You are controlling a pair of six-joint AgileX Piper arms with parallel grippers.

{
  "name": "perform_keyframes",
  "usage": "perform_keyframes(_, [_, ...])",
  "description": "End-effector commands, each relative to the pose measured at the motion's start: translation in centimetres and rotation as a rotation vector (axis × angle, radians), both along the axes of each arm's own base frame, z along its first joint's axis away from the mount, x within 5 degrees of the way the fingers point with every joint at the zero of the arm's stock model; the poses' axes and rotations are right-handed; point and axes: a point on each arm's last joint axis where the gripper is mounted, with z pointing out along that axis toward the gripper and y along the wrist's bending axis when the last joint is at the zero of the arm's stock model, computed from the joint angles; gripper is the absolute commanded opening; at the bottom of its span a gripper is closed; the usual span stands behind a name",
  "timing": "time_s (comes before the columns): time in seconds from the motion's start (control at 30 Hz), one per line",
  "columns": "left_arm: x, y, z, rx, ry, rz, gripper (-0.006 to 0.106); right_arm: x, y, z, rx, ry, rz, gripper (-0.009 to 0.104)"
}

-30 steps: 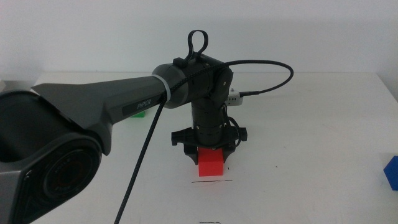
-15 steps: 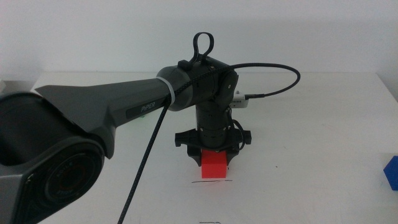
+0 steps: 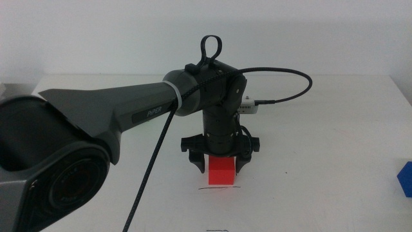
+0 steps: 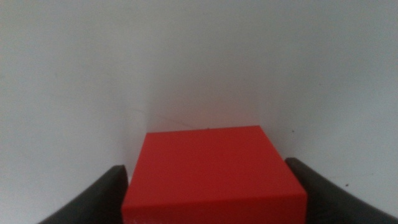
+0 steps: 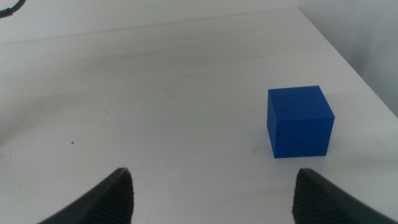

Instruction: Stack red cubes first, then green, then blue cubes in a specific spot.

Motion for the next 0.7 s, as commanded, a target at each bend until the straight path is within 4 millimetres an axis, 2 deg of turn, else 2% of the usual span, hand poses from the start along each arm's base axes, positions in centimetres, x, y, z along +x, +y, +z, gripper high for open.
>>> perform_keyframes(0.0, [-0.2,-0.1,3.5,-0.056,-0.070,-0.007,0.086,0.1,-0.1,1.0,-0.021,-0.088,-0.006,0.065])
perform_keyframes(0.17, [-0.2,-0.1,3.9,-0.041,-0.057,-0.027,0.089,0.1,-0.1,1.0,-0.021,-0.088,-0.006,0.065])
perform_keyframes(0.67, [-0.5,-0.1,8.0,-0.032,-0.014,-0.043,0.089,0.1,-0.1,1.0,-0.021,-0.088,-0.006,0.065])
